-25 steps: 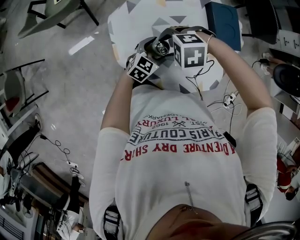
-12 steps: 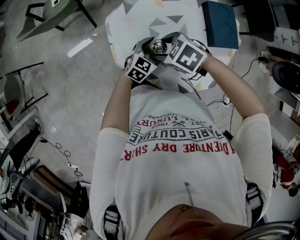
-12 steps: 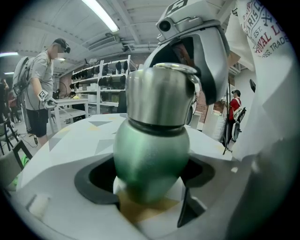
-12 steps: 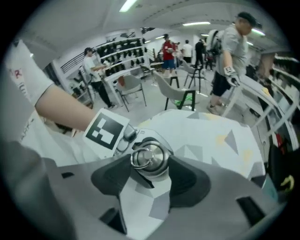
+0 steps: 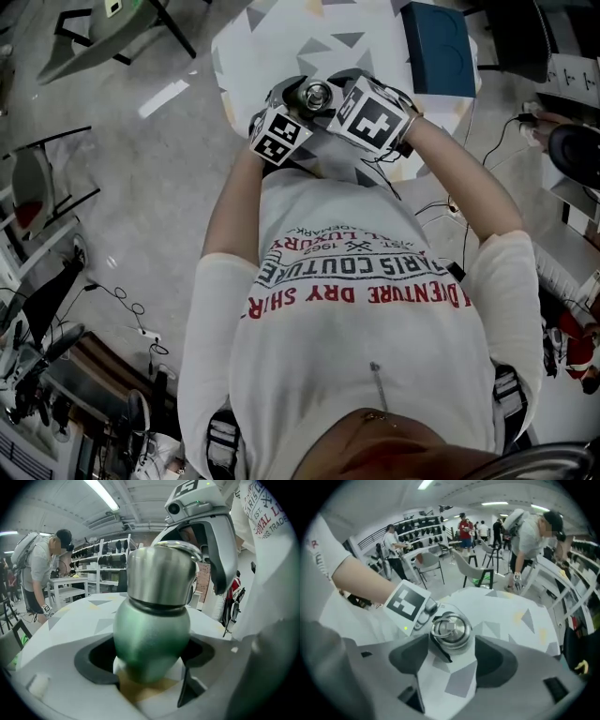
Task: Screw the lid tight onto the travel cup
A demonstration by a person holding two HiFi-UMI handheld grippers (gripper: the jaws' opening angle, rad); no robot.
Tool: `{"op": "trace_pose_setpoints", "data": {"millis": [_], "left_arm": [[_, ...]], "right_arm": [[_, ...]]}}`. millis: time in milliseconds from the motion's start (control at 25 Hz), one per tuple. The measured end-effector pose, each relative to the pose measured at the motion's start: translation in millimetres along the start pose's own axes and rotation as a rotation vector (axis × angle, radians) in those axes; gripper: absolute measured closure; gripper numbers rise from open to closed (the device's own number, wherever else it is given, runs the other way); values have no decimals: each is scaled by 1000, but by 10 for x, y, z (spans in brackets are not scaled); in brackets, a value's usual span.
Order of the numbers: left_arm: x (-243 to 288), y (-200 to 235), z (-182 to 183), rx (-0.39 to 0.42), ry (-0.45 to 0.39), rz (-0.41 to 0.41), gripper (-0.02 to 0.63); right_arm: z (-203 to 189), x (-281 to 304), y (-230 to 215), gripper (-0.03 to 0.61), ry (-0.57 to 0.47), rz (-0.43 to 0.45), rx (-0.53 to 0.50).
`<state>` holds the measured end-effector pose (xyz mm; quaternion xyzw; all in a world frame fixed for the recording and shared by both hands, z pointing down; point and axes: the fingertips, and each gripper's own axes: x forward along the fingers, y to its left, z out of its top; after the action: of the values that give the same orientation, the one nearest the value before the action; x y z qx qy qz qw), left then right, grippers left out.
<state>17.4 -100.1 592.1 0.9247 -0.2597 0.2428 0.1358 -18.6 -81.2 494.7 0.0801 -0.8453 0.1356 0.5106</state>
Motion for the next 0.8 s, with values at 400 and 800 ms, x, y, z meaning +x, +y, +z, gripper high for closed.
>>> {"op": "trace_pose_setpoints", "data": {"millis": [400, 800], "left_arm": [[0, 4, -15, -5, 9, -2, 216], [1, -3, -21, -3, 5, -3, 216]], "right_arm": [[120, -167, 74, 296, 85, 93, -524], [107, 3, 79, 341, 192, 106, -754]]}}
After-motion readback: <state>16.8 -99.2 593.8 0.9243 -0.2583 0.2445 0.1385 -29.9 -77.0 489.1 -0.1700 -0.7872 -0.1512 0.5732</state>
